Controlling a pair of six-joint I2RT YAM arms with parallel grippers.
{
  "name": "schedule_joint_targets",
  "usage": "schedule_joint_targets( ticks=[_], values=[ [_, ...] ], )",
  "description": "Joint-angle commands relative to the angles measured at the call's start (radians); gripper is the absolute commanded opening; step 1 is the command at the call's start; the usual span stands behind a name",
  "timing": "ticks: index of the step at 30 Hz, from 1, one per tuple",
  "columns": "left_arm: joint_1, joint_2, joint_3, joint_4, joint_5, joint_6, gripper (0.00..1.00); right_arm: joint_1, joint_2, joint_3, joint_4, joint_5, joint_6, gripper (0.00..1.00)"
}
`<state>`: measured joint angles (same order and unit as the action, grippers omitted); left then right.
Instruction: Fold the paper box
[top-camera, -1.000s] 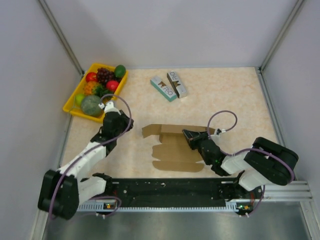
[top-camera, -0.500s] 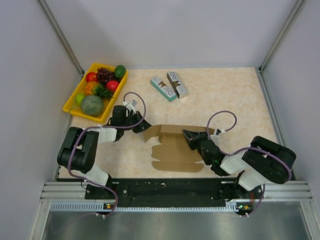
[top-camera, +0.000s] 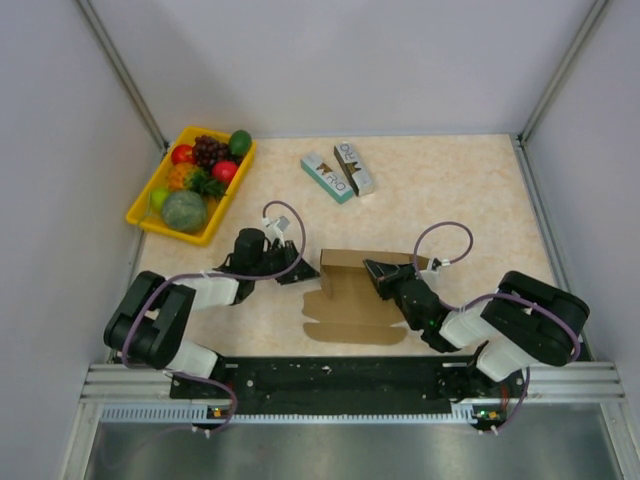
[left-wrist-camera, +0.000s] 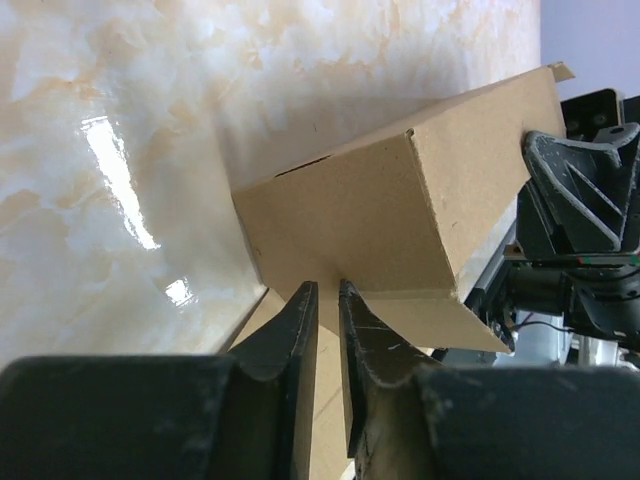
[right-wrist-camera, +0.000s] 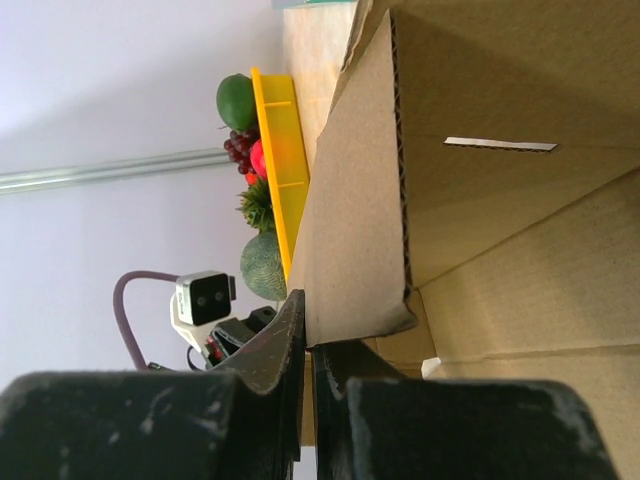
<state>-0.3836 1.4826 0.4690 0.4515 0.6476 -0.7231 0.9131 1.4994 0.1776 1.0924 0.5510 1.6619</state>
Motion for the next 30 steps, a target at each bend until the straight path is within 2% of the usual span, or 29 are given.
schedule_joint_targets(
  ticks=[1, 3, 4, 8, 16, 24, 30],
  values=[
    [-0.038, -0.062, 0.025, -0.027, -0.139, 0.126, 0.25, -0.002, 0.004, 0.013, -0.009, -0.025, -0.016, 0.00],
    [-0.067, -0.082, 0.025, -0.043, -0.187, 0.160, 0.32, -0.002, 0.002, 0.013, -0.009, -0.025, -0.016, 0.00],
    [-0.080, -0.091, 0.025, -0.050, -0.222, 0.197, 0.38, -0.002, 0.002, 0.013, -0.009, -0.025, -0.016, 0.00],
    [-0.147, -0.120, 0.022, -0.062, -0.333, 0.261, 0.48, -0.002, 0.002, 0.019, -0.014, -0.026, -0.021, 0.00],
    [-0.236, -0.179, -0.062, 0.053, -0.486, 0.346, 0.51, -0.002, -0.007, 0.014, -0.020, -0.029, -0.024, 0.00],
    [-0.264, -0.223, -0.161, 0.183, -0.513, 0.378, 0.58, -0.002, -0.018, 0.011, -0.025, -0.029, -0.022, 0.01],
    [-0.274, -0.205, -0.156, 0.236, -0.529, 0.396, 0.61, -0.002, -0.010, 0.019, -0.022, -0.037, -0.021, 0.01]
  ],
)
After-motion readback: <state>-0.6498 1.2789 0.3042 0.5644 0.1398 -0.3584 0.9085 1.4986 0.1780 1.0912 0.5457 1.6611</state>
